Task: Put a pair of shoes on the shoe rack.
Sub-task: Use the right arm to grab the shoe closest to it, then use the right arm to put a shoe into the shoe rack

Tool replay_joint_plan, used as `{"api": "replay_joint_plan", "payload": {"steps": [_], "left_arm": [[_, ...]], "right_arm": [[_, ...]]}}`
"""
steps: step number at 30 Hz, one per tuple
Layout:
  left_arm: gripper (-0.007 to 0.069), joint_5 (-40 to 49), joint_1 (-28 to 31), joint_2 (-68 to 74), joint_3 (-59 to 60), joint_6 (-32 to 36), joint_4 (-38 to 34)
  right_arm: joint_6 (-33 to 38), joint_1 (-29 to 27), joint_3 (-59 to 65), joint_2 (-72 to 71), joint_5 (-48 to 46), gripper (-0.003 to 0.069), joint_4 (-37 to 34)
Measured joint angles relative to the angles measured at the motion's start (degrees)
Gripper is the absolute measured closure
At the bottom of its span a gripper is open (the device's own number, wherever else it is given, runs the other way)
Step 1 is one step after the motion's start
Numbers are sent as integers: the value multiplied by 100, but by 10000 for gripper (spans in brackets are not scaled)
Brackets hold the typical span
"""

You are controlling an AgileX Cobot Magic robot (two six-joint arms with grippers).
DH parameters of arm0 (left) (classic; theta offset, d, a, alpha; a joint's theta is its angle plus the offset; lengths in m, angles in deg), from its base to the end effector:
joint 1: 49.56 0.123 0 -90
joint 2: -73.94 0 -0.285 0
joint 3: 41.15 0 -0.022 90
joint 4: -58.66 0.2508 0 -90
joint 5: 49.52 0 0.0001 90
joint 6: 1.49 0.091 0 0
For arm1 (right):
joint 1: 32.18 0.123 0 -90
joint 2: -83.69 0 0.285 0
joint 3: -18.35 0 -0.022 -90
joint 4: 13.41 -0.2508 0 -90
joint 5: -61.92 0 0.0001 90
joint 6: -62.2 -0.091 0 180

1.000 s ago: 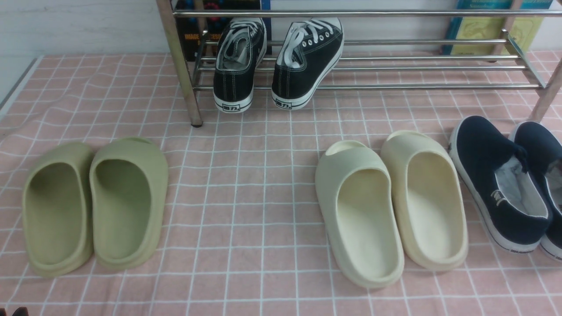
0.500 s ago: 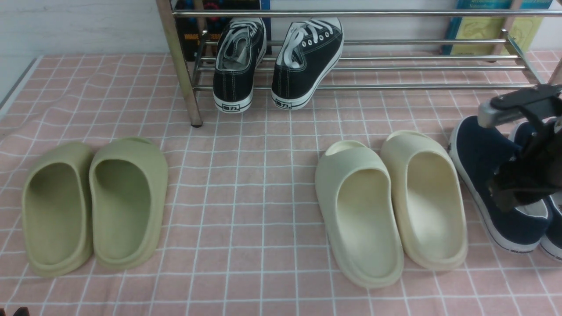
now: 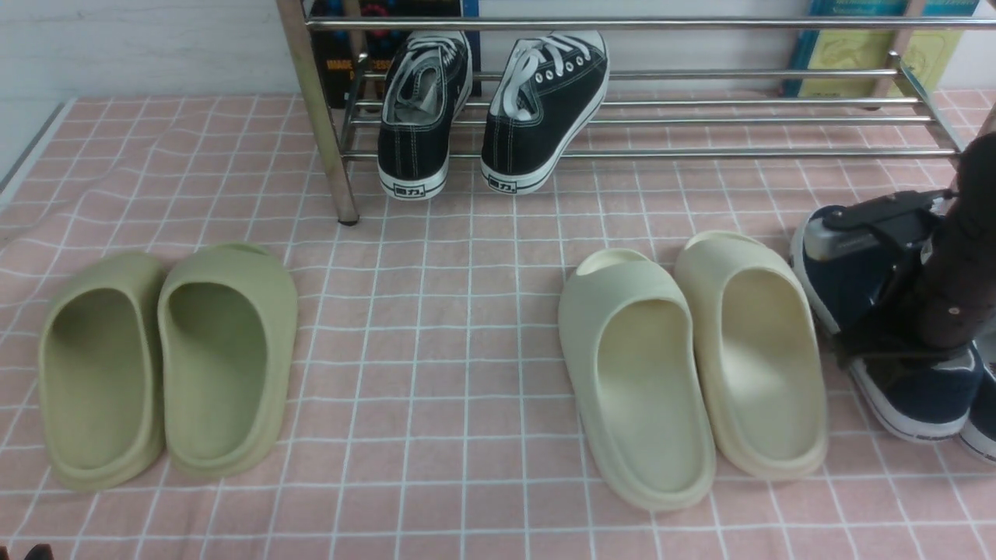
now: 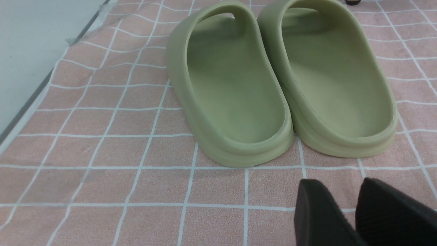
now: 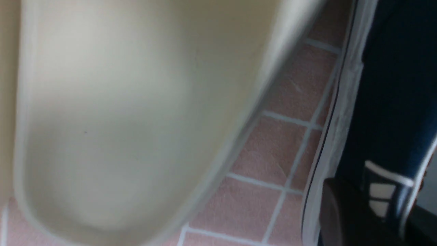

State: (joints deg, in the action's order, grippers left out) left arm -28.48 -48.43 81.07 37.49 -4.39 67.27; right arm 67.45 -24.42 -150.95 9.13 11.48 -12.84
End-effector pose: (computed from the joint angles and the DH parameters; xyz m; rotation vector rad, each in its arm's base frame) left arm 0.0526 0.0059 0.1728 0.0279 1.8617 0.1259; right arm 0.3288 0.0441 0.2184 -0.3372 2.8876 -0.0047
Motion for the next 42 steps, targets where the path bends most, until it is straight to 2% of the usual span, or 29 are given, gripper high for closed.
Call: {"api": "replay_joint_plan", "payload": {"steps": [4,11,18,33,42], "left_arm": [[409,0,0,0,0,0,0],[405,0,0,0,0,0,0],[403,0,0,0,0,0,0],[388,0,0,0,0,0,0],[388,0,0,0,0,0,0]], "right_arm": [[6,11,-554,-347,-621,640,-23],[160,16,-1542,-241,-991,640,-89],[298,16,-2546,614,-1119,640,-361],[305,16,-5697,2807,-1166,640,-609],[305,16,-6365,3302,-1159,631,-609]]}}
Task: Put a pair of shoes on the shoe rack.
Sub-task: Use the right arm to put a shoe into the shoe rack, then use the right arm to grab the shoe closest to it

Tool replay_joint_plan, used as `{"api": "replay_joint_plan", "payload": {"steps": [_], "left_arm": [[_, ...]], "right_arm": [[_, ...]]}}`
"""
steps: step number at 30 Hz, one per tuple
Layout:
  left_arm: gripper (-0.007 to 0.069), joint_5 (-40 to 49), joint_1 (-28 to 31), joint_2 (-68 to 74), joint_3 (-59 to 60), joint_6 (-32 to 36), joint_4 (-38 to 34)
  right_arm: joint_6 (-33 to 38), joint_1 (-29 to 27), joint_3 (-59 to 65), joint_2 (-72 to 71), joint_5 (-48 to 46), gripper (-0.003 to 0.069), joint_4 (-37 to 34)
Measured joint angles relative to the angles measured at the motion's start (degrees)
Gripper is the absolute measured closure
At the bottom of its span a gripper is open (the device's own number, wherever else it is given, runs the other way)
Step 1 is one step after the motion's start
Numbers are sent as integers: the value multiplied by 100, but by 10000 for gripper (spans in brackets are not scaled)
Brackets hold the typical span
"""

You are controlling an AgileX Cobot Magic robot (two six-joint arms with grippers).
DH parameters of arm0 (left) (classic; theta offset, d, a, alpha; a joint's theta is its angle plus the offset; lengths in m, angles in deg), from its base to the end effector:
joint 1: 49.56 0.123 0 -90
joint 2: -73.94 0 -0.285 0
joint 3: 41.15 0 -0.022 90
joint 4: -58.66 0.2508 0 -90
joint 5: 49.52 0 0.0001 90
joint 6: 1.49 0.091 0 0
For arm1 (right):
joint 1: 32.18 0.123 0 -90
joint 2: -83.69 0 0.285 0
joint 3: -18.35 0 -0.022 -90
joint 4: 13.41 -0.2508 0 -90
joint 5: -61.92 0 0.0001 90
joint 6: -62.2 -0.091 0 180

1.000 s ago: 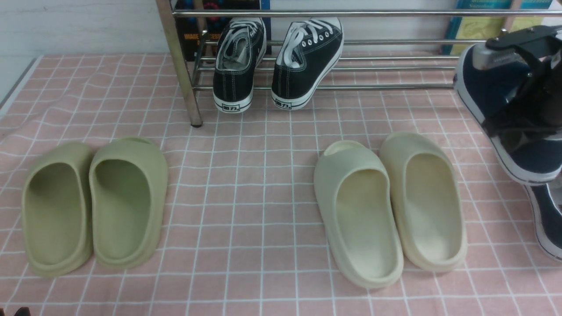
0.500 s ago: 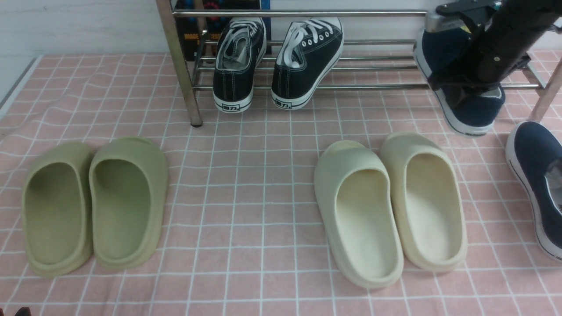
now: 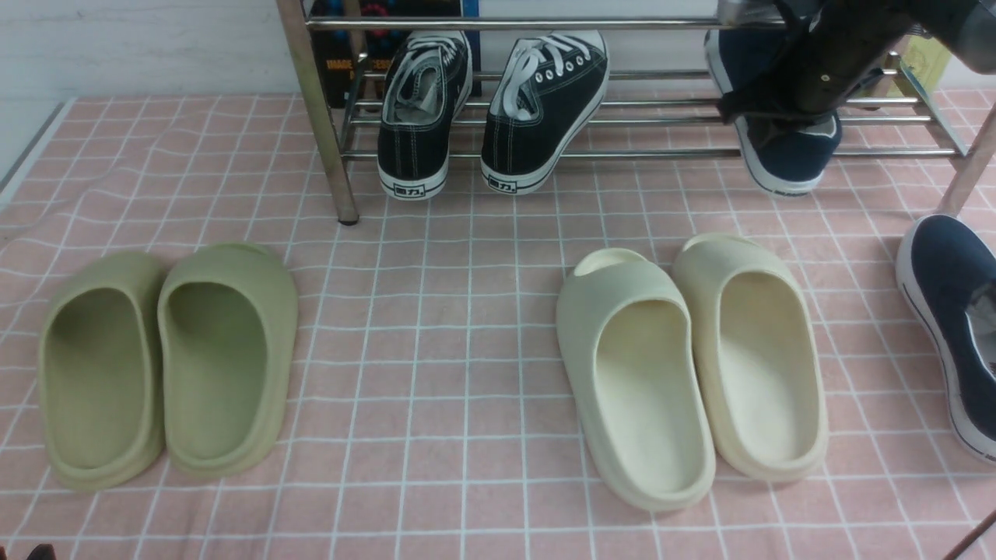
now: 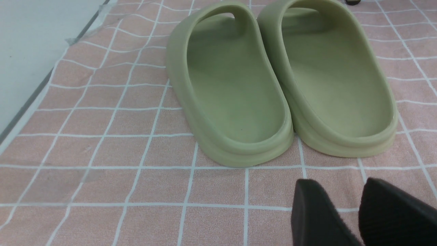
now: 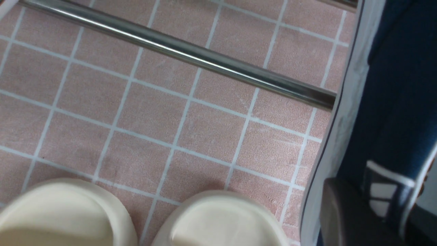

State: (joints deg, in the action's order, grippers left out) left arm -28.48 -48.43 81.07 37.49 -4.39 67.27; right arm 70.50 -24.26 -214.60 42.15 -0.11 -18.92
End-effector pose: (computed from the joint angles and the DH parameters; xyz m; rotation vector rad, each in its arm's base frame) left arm 0.0526 0.0059 0.1728 0.0279 1.8617 0.1259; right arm 0.5044 0.0780 0.2771 -0.3369 2.5503 0.1237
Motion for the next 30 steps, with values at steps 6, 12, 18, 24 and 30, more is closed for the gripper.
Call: {"api": "replay_joint_plan", "payload": {"steps": [6,12,18,24,30], "left_arm": [[388,0,0,0,0,0,0],[388,0,0,0,0,0,0],[388,0,0,0,0,0,0],[387,0,0,0,0,0,-6],[387,0,0,0,0,0,-6]], "right_arm": [[-19,0,-43,12,56,503,9],[-31,4,-56,-239,-220,297,8],[-7,4,-80,-746,-881,254,8],[-7,4,875,-1747,-926,343,30],[-205,-303,2969,-3193,-926,406,109]]}}
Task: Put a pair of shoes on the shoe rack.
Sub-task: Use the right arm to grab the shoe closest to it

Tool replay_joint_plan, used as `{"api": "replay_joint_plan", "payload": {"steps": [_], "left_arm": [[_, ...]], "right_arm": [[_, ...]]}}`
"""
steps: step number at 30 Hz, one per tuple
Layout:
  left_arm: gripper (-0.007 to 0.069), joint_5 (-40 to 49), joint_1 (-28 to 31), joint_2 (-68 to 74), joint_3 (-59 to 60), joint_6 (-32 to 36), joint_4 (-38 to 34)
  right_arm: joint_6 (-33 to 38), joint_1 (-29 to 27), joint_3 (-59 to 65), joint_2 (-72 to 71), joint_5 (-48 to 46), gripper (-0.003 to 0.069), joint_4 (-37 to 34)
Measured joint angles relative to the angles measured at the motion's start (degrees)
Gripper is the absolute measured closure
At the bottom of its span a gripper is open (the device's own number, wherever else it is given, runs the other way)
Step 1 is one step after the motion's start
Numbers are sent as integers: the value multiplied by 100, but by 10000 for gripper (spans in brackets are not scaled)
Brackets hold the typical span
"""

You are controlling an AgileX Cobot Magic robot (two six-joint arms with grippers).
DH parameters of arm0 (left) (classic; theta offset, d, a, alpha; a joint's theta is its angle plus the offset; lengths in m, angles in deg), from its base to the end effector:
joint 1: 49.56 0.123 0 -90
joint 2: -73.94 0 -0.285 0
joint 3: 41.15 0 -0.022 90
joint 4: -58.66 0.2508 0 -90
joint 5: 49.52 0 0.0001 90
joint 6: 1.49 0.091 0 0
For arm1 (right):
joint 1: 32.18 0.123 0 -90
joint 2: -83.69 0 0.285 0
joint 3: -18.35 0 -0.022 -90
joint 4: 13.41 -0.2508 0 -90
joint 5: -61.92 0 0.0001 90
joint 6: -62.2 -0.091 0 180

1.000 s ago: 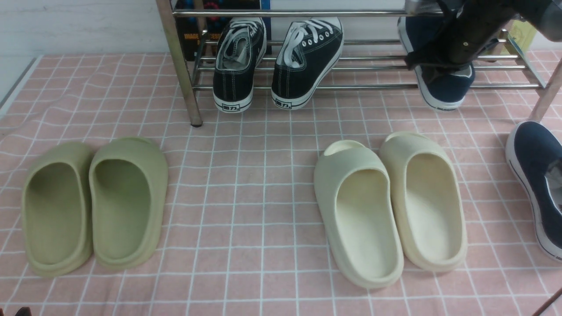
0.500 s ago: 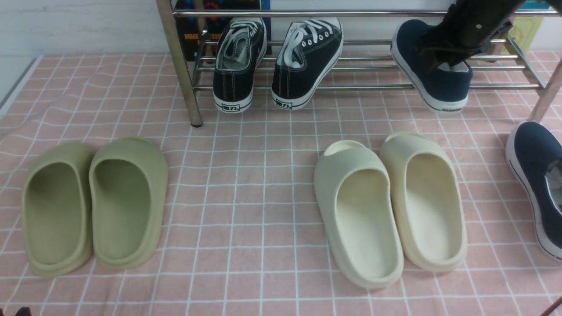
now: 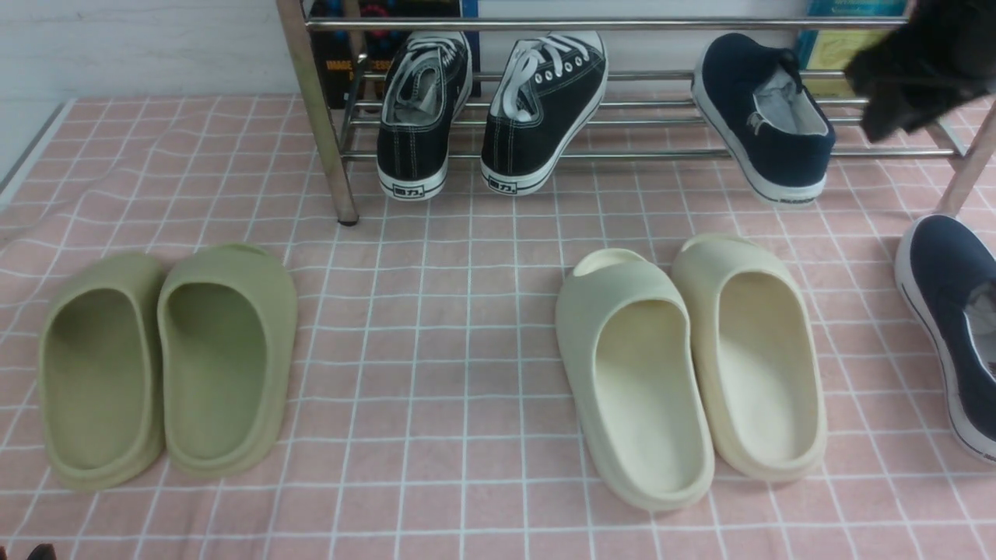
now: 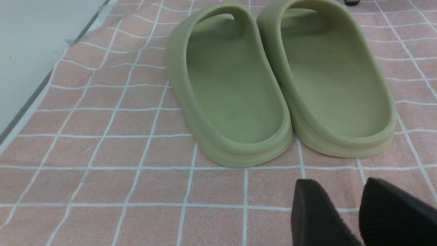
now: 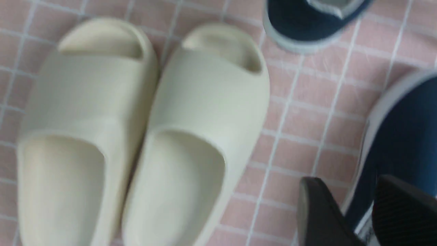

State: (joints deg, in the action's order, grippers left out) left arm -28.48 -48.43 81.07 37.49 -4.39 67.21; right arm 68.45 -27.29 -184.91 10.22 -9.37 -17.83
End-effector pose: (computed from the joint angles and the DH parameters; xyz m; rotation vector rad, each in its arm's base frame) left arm 0.0526 0.0059 0.1728 0.0272 1.8617 0.1249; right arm 0.3647 0.0379 0.3655 -0.2505 2.6835 0.0988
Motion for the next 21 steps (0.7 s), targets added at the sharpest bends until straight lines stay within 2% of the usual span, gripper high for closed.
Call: {"api": "replay_joint_plan", "payload": {"steps": [2,5,8,9,13,17,21], "left_arm": [[387,0,0,0,0,0,0],[387,0,0,0,0,0,0],[387,0,0,0,0,0,0],[387,0,0,0,0,0,0],[387,0,0,0,0,0,0],[387,0,0,0,0,0,0],[387,0,0,0,0,0,0]], "right_arm": [[-91,-160,688,-288,0,405,44],[-286,-524,1989,-751,91,362,256],[-400,-620,2556,-842,270,319,402],[-461,-644,2962,-844,534,278,505],[-625,-644,3586,-749,1340,224,526],[-842,-644,3777,-470,1904,222,681],[-1168,-644,3789,-23,2437,294,1089]]}}
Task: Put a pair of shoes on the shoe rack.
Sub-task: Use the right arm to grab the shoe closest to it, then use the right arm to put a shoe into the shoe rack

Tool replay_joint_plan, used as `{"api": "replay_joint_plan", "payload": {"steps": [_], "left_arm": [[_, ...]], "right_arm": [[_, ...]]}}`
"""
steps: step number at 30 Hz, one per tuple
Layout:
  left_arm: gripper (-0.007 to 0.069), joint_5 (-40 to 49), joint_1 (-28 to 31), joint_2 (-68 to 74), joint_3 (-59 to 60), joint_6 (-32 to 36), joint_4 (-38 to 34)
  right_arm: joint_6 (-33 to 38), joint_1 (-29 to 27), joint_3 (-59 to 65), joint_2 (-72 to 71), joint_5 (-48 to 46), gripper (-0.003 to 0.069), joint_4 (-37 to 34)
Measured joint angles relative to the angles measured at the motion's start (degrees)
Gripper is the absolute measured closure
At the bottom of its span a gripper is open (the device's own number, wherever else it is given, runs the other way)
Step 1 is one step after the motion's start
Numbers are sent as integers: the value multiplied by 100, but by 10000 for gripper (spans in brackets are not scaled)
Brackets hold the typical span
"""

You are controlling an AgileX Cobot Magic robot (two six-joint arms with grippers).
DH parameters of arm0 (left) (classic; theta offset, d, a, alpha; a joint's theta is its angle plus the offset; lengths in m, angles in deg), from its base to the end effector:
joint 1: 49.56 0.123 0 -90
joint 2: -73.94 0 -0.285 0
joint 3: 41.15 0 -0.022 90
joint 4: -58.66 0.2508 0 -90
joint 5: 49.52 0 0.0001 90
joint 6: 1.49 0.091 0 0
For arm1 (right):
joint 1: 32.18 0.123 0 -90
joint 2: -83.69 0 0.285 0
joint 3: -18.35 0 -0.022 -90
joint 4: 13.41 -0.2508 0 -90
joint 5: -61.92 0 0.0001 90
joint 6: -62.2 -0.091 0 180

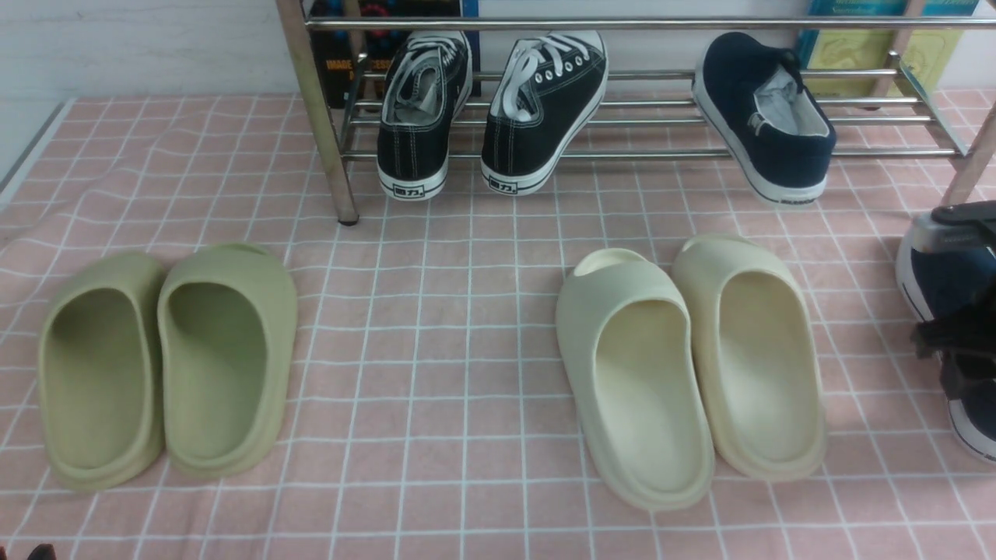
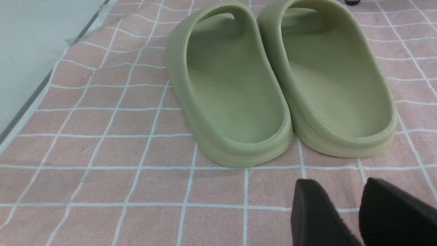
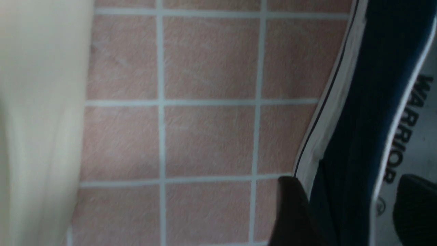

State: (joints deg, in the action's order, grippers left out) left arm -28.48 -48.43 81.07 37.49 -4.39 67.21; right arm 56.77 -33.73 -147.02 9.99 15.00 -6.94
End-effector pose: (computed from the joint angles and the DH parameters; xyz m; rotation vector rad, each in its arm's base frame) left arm 0.0526 0.0059 0.1728 0.0272 1.8617 0.1249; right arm 0.3254 -0.0163 0.1979 0.0781 2.9233 -0.1221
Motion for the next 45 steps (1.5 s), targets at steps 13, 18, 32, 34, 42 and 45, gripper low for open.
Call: {"api": "replay_joint_plan", "payload": {"steps": [13,18,32,34,42,45], "left_arm": [[387,0,0,0,0,0,0],[387,0,0,0,0,0,0],[387,0,0,0,0,0,0],[387,0,0,0,0,0,0],[387,0,0,0,0,0,0],[387,0,0,0,0,0,0]], "right_arm": [[70,175,-753,-257,-842,650,-26],[309,379,-1620,-280,-1030,650,-124],[543,389,-3971,1357,-1353,650,-188],[678,389,-4545,1779,-1367,650,-188],[924,389,-6057,2832,-1324,650,-188],[924,389,-6506,3151,-1271,650,-188]]}}
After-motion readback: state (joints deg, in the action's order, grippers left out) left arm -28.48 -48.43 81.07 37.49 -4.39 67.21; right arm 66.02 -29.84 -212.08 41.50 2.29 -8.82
